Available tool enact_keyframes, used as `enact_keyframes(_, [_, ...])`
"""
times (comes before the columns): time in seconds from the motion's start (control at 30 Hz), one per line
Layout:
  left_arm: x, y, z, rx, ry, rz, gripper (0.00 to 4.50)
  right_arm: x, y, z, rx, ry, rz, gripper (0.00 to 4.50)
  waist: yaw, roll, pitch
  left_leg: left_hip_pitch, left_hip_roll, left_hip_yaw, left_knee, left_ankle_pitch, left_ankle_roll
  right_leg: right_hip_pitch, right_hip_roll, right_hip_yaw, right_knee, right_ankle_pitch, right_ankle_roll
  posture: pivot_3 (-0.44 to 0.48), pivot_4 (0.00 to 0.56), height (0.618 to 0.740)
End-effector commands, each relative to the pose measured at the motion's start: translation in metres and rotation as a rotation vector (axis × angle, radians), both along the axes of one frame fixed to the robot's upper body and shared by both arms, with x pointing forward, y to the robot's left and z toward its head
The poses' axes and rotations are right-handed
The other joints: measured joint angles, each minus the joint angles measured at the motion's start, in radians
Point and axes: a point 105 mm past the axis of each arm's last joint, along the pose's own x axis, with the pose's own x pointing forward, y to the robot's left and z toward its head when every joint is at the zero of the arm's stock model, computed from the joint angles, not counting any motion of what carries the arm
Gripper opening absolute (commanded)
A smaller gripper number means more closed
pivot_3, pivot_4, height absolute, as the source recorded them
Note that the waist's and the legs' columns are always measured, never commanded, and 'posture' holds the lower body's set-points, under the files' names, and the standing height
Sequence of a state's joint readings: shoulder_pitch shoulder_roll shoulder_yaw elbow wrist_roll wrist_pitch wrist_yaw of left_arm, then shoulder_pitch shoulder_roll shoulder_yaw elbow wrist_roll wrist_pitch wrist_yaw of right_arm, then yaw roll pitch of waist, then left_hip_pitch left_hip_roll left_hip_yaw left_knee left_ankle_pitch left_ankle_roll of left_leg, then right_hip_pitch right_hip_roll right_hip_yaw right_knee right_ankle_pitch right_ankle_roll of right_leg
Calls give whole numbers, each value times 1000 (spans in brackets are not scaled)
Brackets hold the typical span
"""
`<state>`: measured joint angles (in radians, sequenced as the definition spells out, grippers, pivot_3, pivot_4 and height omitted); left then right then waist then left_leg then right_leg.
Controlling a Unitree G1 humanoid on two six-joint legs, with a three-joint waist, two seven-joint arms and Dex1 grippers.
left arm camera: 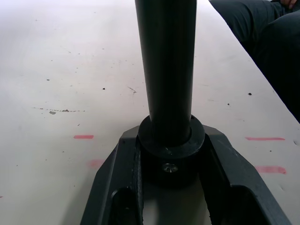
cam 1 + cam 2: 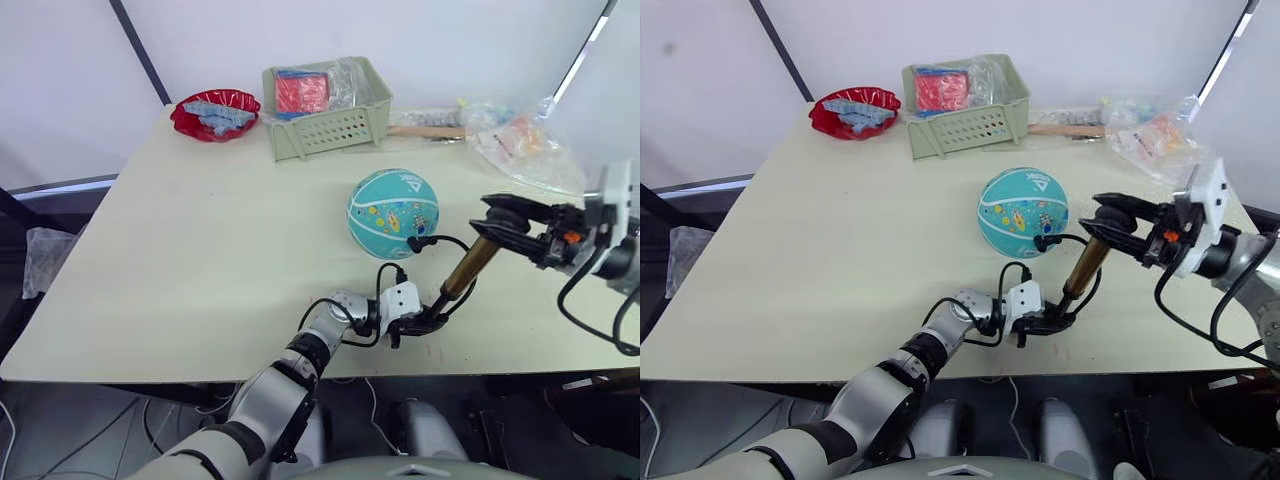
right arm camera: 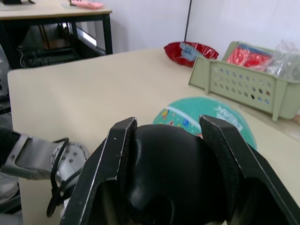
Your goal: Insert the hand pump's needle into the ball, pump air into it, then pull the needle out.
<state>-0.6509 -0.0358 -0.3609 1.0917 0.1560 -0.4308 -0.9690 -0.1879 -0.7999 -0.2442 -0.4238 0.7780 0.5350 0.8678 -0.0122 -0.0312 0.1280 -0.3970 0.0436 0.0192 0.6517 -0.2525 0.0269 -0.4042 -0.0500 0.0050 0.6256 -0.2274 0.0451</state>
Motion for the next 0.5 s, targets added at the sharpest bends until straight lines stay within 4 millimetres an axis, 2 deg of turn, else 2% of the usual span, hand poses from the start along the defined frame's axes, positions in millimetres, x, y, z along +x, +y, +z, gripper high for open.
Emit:
enact_keyframes(0.03, [-15, 26, -40, 131, 117, 37, 1151, -5, 10, -43, -33, 130, 31, 1618, 0, 0, -2, 0, 0, 0, 0, 0, 0, 0, 0, 0, 0, 0, 0, 0, 150, 735])
enact_keyframes(0.2, [-14, 27, -40, 129, 117, 42, 1151, -10, 14, -69, -45, 174, 28, 1618, 0, -1, -4, 0, 1, 0, 0, 0, 0, 0, 1, 0, 0, 0, 0, 0, 150, 735])
enact_keyframes(0.33, [-14, 27, -40, 127, 119, 45, 1151, -19, 14, -105, -102, 242, 21, 1618, 0, -3, -9, 0, 1, 0, -1, 0, 0, 0, 1, -1, 0, 0, -1, 0, 150, 735])
enact_keyframes(0.5, [-15, 27, -41, 128, 121, 45, 1151, -20, 15, -114, -97, 246, 14, 1618, 0, -4, -11, 1, 2, 0, -1, 0, 0, 0, 1, -2, 0, 0, -1, 0, 150, 735])
